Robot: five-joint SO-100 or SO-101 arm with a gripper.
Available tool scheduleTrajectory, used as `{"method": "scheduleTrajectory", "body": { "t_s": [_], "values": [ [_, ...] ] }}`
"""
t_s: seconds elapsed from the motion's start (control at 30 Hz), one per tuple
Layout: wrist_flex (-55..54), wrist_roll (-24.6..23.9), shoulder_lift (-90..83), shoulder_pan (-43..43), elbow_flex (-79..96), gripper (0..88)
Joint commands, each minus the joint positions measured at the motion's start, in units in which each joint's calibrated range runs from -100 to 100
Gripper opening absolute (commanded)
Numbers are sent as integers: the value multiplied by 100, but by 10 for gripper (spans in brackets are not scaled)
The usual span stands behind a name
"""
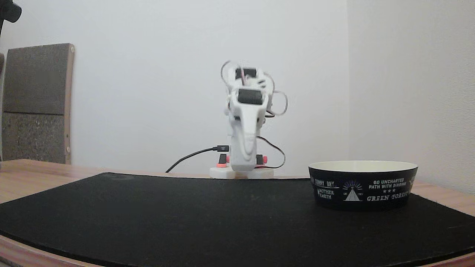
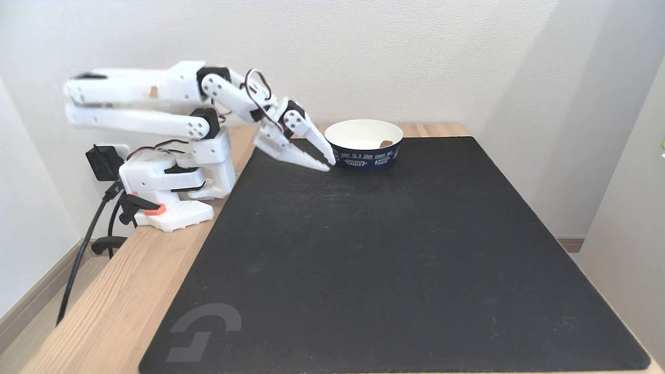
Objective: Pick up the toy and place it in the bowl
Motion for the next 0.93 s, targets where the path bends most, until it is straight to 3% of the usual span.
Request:
{"method": "scheduleTrajectory", "body": {
  "t_s": [0.0,0.13,0.9],
  "values": [
    [491,-1,-1273,40,629,42],
    [1227,-1,-1973,40,701,42],
    [1219,30,-1915,73,701,38]
  ]
}}
